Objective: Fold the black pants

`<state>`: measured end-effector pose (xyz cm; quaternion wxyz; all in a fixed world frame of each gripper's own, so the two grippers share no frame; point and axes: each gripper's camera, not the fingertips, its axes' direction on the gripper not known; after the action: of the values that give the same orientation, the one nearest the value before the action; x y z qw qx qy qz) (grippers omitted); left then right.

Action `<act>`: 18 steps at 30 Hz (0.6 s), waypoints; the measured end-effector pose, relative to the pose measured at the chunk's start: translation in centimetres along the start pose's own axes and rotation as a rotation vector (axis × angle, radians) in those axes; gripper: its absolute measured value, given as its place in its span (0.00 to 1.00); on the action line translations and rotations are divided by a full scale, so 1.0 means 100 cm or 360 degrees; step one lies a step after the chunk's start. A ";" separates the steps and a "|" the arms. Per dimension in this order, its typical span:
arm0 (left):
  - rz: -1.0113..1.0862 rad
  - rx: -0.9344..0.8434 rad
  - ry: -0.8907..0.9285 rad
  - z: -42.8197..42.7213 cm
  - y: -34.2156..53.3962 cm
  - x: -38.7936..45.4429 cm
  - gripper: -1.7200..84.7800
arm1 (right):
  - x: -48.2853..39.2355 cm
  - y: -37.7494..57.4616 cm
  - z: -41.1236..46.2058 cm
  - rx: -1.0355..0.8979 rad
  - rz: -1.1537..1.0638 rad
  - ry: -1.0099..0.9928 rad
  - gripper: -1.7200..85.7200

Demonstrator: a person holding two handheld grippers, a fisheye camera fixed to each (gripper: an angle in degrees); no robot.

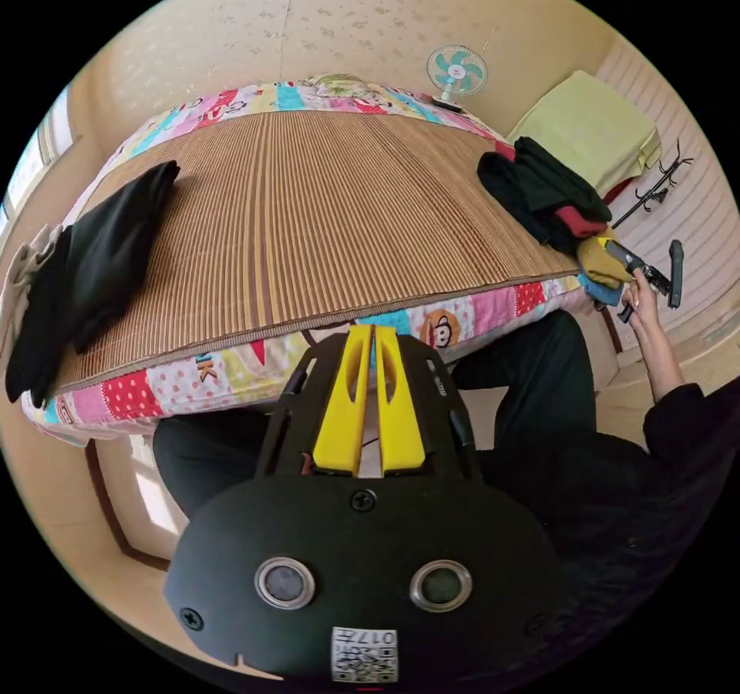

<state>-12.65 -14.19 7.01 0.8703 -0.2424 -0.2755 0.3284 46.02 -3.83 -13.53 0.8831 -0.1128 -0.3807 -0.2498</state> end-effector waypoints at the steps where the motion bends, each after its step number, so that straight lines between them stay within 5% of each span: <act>1: 0.0023 -0.0005 0.0001 0.003 -0.007 0.008 0.01 | 0.017 -0.019 -0.016 0.0103 0.0053 0.0053 0.12; 6: 0.0134 -0.0146 -0.0082 0.026 -0.058 0.075 0.01 | 0.039 -0.111 -0.018 0.0267 0.0108 0.0082 0.17; 11: 0.0056 -0.0236 -0.0175 0.036 -0.076 0.093 0.01 | 0.016 -0.155 0.041 0.0112 0.0319 -0.0055 0.08; 18: -0.0059 -0.0252 -0.0220 0.037 -0.081 0.071 0.02 | -0.195 -0.174 -0.010 0.0294 -0.0443 -0.1008 0.05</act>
<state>-6.94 -13.71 16.91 0.8334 -0.2820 -0.3643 0.3052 26.05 -12.04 -28.22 0.6853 -0.0513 -0.6682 -0.2850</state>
